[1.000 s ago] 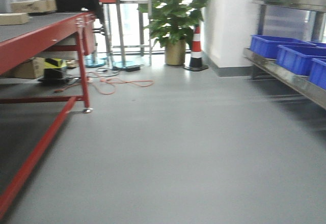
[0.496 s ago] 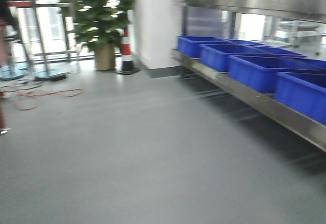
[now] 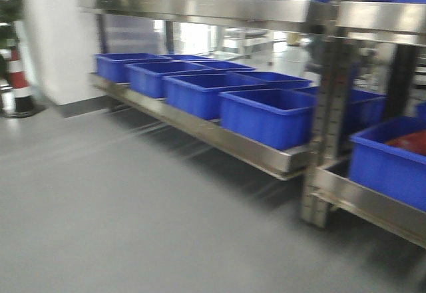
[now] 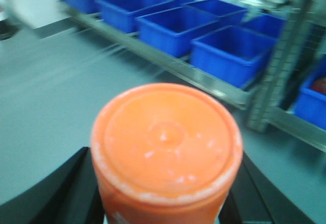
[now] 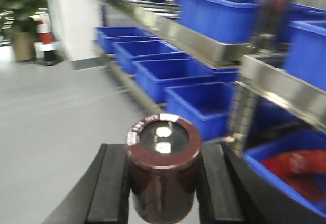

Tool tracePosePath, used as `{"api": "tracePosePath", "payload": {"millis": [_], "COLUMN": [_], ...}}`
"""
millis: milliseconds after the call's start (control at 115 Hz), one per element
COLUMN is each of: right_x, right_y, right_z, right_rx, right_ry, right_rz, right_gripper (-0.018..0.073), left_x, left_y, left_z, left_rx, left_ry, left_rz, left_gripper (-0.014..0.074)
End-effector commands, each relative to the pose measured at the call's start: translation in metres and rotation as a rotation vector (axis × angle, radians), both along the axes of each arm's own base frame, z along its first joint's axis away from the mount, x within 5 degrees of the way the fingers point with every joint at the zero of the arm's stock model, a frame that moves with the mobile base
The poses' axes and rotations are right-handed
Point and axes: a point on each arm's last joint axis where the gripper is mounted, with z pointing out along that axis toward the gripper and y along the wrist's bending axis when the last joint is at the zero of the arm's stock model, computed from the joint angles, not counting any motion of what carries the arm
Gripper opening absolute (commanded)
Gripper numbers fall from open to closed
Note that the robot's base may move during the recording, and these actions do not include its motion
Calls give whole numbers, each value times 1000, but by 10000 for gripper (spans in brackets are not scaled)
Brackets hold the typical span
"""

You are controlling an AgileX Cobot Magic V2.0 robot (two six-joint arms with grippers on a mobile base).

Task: Place cylindrical capacitor in blue bin on shelf
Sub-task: 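Turn and drive the base up to the shelf of blue bins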

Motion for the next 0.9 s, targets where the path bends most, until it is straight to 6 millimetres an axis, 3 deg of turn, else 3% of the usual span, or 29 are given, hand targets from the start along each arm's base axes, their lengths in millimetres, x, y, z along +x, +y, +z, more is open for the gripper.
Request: {"api": "tracePosePath", "payload": {"millis": [0,887], "right_x": [-1,-1], "right_y": [-1,-1], "right_z": [5,5], "right_rx": [4,4], "right_ry": [-40,-40], "right_rz": [-2,-2], "right_gripper": [-154,-154], "left_x": [-2,-2], "left_y": [-1,-1], "left_z": [3,3], "left_rx": [-5,-5], "left_ry": [-22,-22], "left_rz": [-8,-8], "left_gripper": [-111,-111]}}
